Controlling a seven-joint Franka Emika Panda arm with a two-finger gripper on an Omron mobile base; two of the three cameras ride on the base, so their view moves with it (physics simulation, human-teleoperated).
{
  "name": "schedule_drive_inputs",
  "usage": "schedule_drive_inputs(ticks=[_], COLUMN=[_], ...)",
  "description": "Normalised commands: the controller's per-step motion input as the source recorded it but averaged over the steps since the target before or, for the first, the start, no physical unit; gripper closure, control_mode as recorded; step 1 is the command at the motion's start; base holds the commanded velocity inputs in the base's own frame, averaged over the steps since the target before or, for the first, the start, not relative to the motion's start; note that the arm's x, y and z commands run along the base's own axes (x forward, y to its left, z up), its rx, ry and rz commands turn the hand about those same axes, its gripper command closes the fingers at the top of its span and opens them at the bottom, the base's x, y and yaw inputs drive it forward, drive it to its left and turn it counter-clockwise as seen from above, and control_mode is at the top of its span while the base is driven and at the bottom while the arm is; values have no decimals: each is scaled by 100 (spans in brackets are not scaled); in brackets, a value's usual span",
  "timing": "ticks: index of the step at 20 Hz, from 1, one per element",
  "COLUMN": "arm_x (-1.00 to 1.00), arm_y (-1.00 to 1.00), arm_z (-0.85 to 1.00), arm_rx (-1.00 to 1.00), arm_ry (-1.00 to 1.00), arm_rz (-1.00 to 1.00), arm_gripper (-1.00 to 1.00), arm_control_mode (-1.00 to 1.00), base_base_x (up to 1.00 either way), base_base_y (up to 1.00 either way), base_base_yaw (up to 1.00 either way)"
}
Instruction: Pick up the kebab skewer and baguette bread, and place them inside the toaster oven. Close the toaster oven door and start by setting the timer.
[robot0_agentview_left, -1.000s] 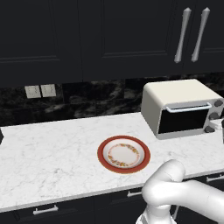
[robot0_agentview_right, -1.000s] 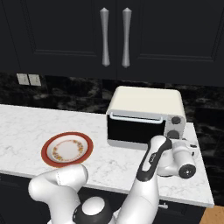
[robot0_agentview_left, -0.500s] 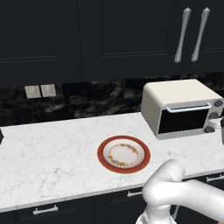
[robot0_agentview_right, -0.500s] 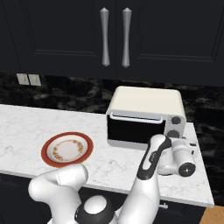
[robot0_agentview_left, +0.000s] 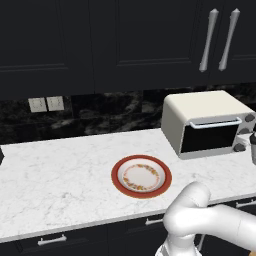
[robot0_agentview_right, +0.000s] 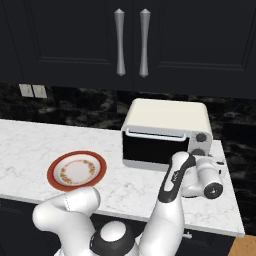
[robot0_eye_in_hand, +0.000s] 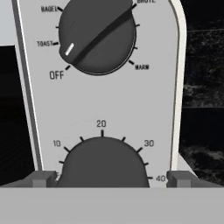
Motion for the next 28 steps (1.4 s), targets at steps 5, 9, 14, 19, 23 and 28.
schedule_drive_inputs(ticks=[5, 9, 14, 19, 23, 28], arm_x=[0, 0, 0, 0, 0, -1], arm_y=[0, 0, 0, 0, 0, 0], arm_z=[0, 0, 0, 0, 0, -6], arm_rx=[0, 0, 0, 0, 0, 1], arm_ry=[0, 0, 0, 0, 0, -2], arm_rz=[0, 0, 0, 0, 0, 0], arm_gripper=[-100, -100, 100, 100, 100, 100], arm_control_mode=[-100, -100, -100, -100, -100, -100], base_base_x=[0, 0, 0, 0, 0, 0], base_base_y=[0, 0, 0, 0, 0, 0], base_base_yaw=[0, 0, 0, 0, 0, 0])
